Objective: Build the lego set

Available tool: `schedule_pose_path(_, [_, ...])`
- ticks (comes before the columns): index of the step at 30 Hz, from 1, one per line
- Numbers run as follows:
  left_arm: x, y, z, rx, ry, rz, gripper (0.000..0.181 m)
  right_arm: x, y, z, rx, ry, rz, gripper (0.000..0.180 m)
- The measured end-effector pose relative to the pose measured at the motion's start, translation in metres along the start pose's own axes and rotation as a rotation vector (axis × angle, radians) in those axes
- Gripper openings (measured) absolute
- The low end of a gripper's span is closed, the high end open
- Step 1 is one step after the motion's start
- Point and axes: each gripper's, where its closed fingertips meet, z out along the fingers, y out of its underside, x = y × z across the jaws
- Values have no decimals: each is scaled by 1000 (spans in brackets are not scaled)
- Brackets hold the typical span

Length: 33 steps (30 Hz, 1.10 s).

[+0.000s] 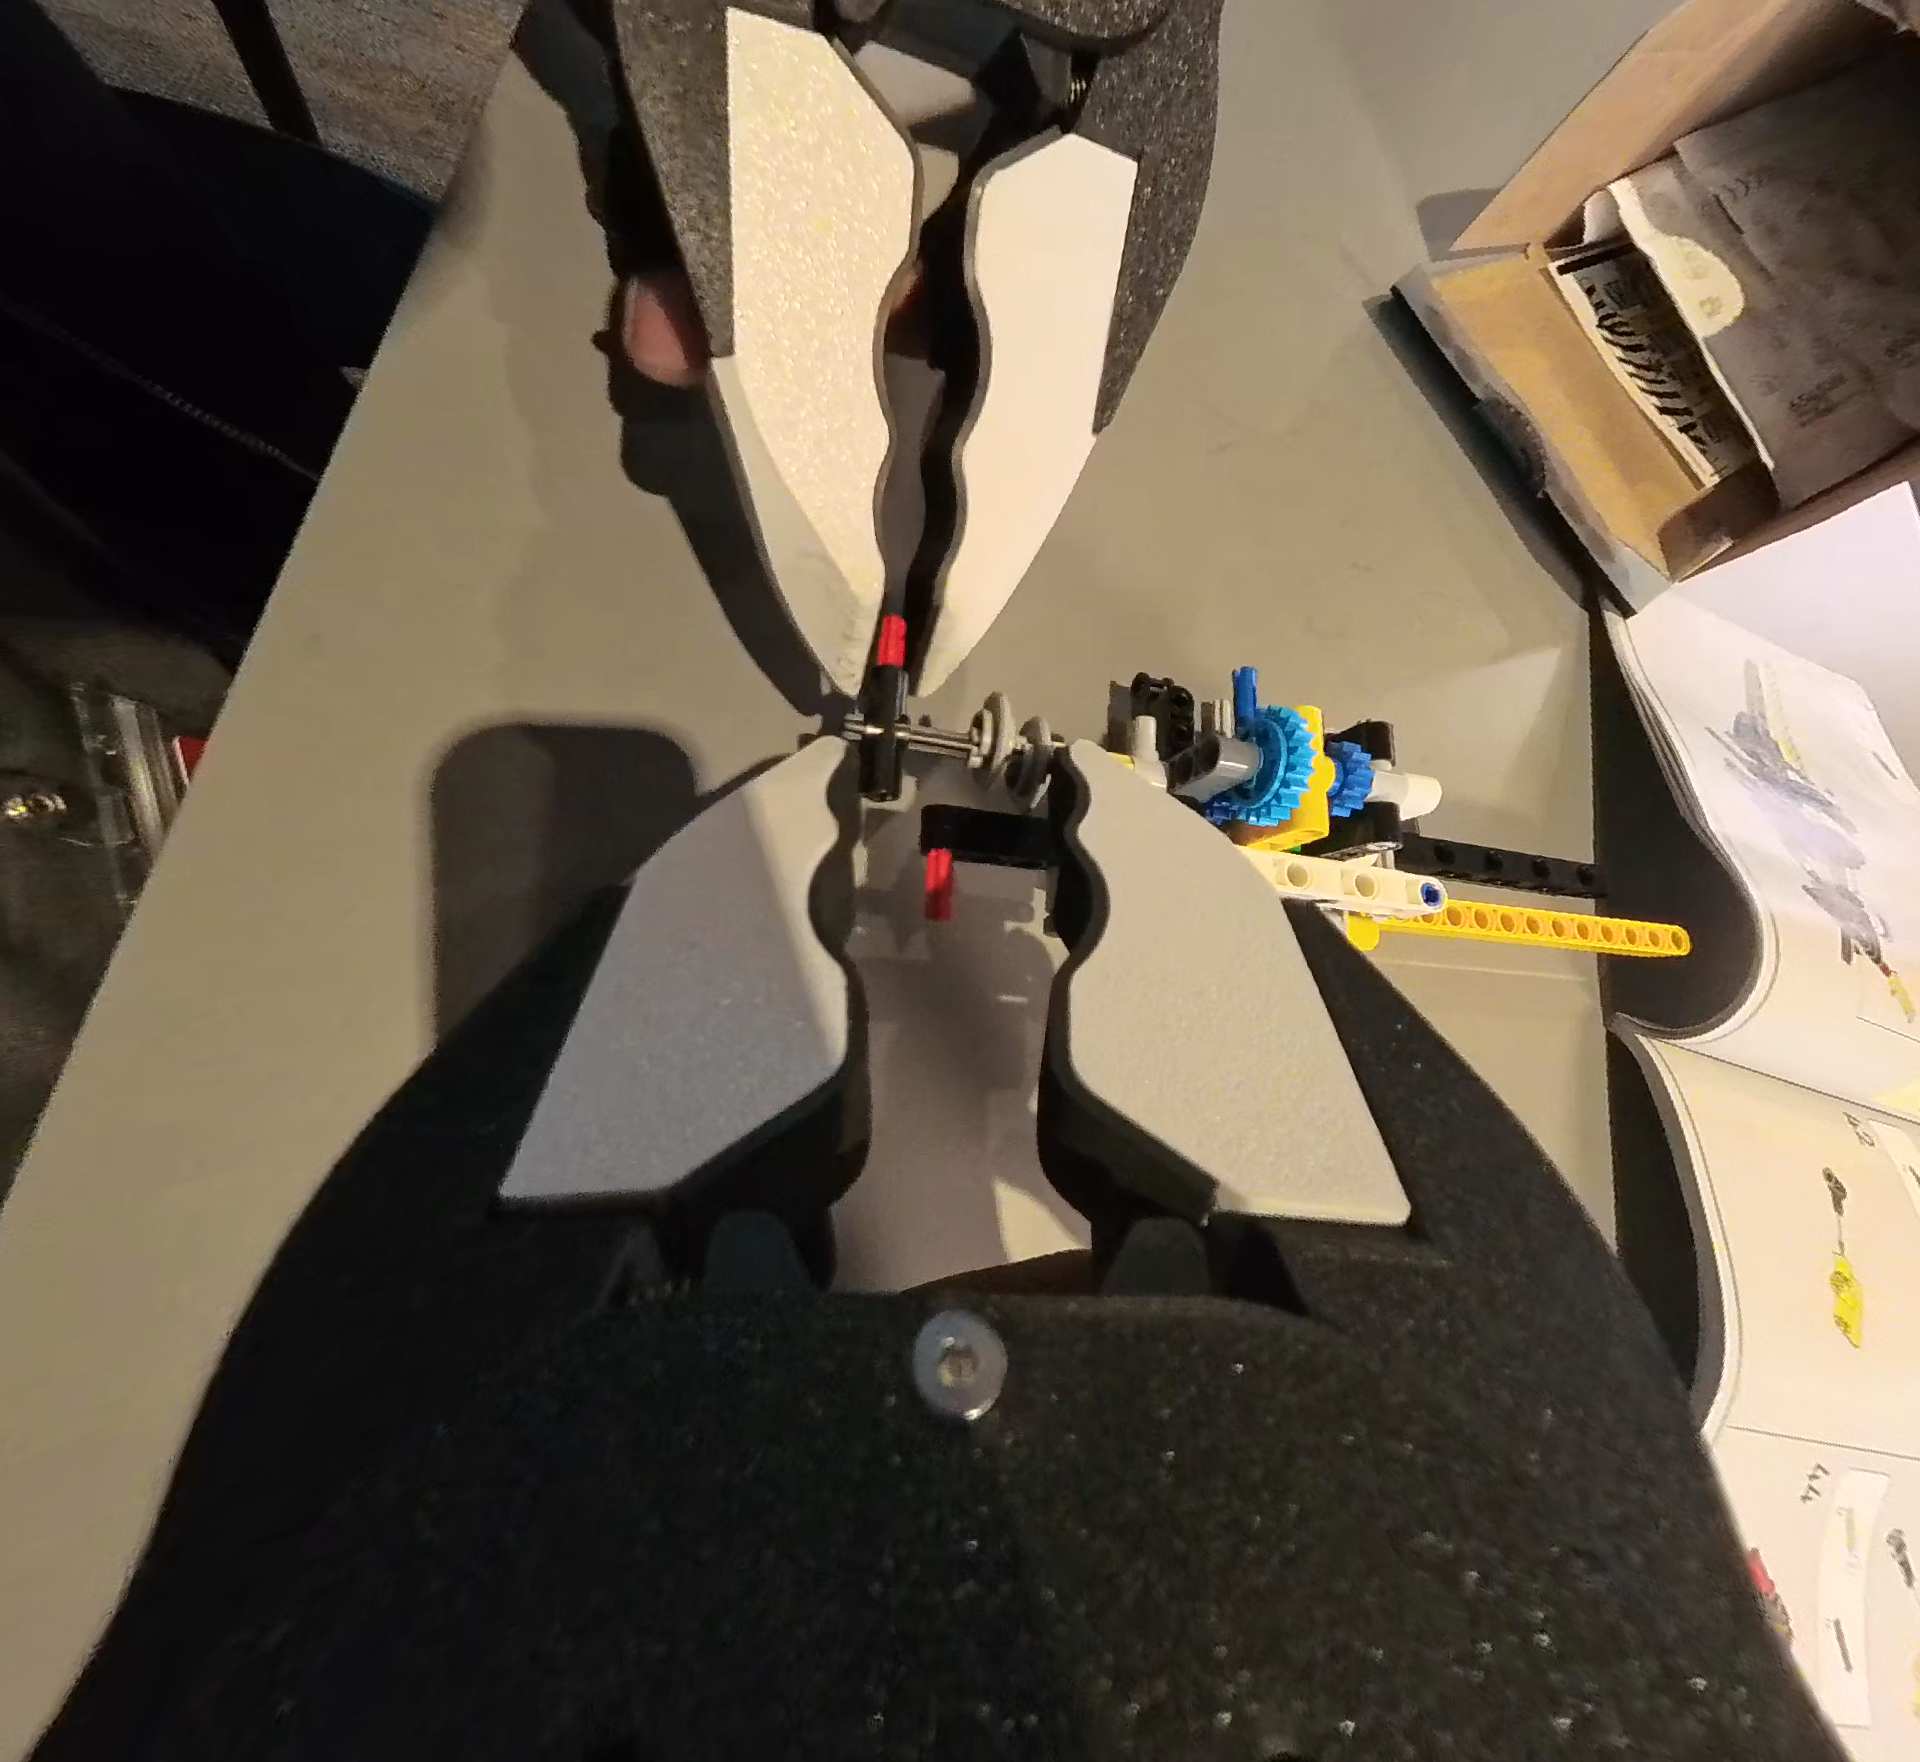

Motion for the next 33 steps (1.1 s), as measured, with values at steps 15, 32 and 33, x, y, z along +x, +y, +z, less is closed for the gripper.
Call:
schedule_pose_path(15, [-11, 0, 1, 0, -45, -75, 9, 5, 2, 1, 17, 37, -16, 23])
schedule_pose_path(32, [-10, -2, 1, 9, -17, -93, 8, 0, 17, -26, 50, 51, 54, 19])
schedule_pose_path(33, [-10, -2, 1, 8, -15, -92, 8, 0, 20, -25, 47, 42, 66, 17])
